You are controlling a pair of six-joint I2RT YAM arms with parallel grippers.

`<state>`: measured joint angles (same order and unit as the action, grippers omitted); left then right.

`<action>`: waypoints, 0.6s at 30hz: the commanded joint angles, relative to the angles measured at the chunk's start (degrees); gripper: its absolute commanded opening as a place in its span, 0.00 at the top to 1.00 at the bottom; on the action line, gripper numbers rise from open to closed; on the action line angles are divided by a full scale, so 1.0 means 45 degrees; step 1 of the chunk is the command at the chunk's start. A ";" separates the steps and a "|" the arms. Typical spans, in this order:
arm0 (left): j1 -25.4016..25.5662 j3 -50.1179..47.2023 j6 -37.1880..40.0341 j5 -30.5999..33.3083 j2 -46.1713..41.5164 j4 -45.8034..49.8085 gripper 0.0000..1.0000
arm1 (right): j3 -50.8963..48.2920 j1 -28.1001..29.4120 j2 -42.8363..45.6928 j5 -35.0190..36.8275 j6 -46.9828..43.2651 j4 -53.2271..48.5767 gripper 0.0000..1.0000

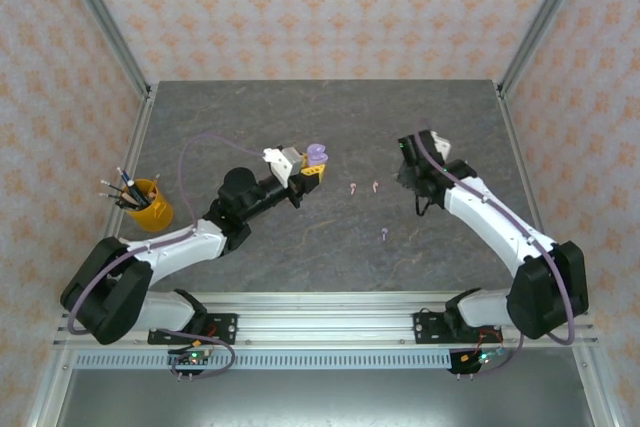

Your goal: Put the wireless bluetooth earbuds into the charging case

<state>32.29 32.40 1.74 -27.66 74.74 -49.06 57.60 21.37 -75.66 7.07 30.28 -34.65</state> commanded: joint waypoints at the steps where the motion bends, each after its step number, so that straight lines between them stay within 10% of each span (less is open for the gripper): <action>1: 0.0132 -0.0091 -0.0244 0.0326 -0.0431 -0.0099 1.00 | 0.0315 -0.1326 0.0189 -0.0500 0.1259 0.0621 0.44; 18: 0.0135 0.0435 -0.0386 -0.0037 0.0086 -0.0171 1.00 | 0.7326 -0.6291 -0.8052 -0.1822 0.1449 -0.1799 0.35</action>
<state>32.29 32.64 0.32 -27.44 74.46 -48.53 85.65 -6.83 -108.22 -1.13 36.67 -37.58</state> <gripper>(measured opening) 0.226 0.652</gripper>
